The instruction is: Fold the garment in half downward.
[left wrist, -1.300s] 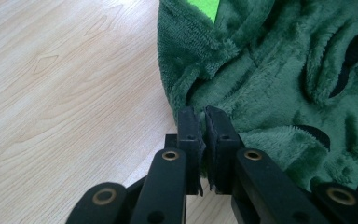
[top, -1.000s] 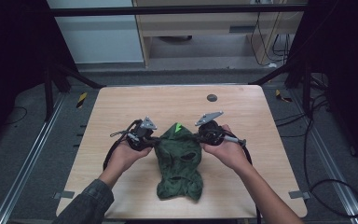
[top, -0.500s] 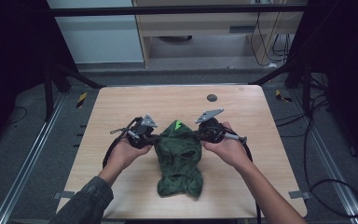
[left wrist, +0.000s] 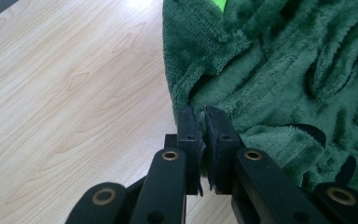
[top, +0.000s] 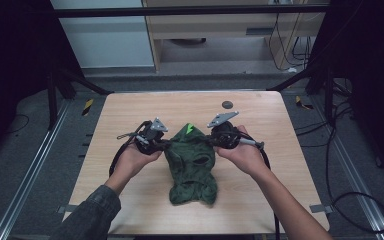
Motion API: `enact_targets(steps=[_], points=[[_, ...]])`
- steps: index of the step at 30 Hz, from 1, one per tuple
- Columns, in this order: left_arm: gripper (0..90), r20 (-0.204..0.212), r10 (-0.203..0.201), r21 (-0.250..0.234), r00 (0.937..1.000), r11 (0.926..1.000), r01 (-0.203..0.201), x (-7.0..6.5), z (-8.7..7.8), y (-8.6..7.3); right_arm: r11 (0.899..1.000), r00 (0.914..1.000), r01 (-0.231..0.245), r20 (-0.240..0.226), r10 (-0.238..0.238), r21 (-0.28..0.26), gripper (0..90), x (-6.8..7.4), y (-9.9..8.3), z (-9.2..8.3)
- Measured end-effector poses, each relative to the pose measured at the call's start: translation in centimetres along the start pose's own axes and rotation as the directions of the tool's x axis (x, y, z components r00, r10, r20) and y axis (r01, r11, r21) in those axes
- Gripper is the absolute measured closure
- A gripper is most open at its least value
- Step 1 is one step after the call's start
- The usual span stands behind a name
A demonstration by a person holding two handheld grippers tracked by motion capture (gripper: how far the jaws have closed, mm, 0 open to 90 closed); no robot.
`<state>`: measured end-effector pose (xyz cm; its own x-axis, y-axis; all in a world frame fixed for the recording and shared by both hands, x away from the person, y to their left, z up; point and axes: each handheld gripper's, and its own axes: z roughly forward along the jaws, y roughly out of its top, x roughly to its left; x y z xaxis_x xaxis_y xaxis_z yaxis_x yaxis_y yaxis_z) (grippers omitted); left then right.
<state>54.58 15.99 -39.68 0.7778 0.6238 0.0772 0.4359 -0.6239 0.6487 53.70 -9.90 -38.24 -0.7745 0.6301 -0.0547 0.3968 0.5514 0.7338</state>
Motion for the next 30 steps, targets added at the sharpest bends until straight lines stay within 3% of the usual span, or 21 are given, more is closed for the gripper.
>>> enact_targets(steps=[30], points=[[85.2,-0.043,-0.001,-0.015,0.9991,0.9999,0.001,1.0,-0.4,2.0,1.0,0.9985,0.024,0.05,-0.024,0.004,85.5,-1.3,1.3,0.3]])
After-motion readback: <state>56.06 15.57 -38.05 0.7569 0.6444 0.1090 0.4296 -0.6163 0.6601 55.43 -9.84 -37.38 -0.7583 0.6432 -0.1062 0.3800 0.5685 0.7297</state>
